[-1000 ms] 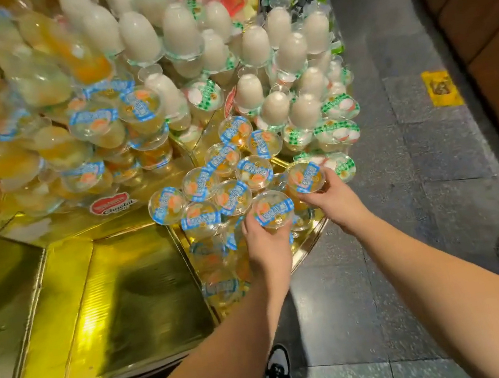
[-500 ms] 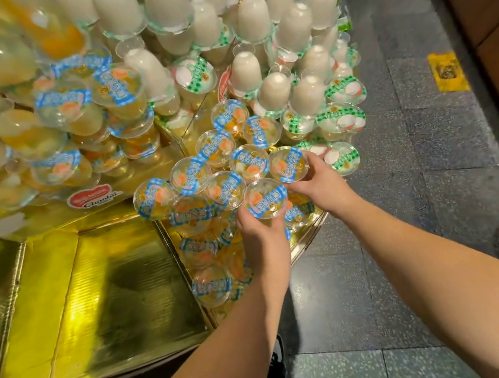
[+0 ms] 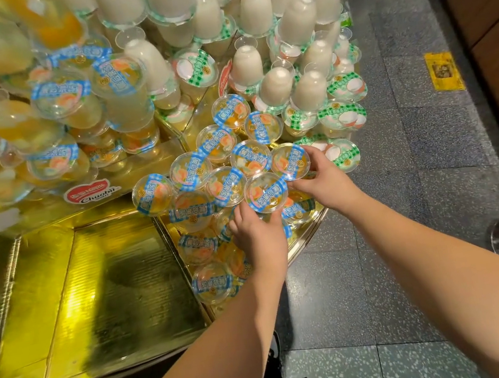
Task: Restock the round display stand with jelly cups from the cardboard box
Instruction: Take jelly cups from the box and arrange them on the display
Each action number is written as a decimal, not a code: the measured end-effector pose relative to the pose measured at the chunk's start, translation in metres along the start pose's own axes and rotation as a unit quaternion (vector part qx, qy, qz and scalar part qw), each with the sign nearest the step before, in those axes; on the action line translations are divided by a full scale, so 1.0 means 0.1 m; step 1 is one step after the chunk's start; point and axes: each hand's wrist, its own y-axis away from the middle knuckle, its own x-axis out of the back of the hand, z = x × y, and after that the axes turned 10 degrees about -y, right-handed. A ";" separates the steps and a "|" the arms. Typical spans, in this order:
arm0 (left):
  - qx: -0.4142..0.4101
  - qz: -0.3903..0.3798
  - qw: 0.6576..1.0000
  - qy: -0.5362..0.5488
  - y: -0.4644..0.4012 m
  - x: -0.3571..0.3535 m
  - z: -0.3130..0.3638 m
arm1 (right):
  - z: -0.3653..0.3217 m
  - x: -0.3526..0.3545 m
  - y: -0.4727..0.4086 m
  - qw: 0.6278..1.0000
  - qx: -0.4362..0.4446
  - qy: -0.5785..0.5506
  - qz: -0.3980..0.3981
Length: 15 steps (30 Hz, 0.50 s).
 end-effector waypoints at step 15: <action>0.025 -0.021 0.998 -0.058 -0.05 0.00 0.04 | -0.06 -0.06 0.07 0.999 -0.010 0.028 0.017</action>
